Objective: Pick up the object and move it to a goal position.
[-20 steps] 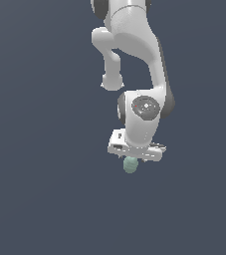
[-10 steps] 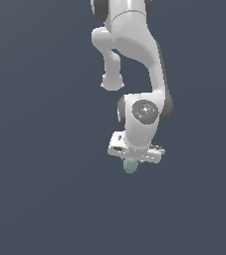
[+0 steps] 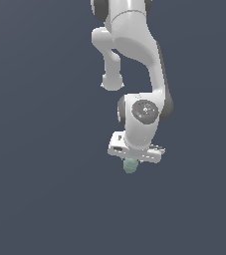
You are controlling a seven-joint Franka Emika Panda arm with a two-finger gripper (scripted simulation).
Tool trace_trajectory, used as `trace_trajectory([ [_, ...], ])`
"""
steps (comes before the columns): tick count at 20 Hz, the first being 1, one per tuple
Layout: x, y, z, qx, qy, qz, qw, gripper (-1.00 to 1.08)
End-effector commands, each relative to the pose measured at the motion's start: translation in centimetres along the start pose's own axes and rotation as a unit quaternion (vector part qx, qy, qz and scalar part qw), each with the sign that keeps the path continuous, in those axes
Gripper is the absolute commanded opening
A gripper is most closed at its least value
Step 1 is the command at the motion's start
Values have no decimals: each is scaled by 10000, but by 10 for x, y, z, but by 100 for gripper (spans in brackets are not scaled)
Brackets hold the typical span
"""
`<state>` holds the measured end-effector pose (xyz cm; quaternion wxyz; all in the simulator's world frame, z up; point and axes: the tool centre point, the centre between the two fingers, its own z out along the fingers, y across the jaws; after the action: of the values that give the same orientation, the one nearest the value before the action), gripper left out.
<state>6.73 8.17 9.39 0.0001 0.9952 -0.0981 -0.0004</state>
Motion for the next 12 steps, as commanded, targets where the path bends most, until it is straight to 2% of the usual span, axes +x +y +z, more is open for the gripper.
trace_trajectory([
  [1,0,0,-3,1,4,0,10000,-100],
  [6,0,4,-23,1,4,0,10000,-100],
  [12,0,12,-70,1,4,0,10000,-100],
])
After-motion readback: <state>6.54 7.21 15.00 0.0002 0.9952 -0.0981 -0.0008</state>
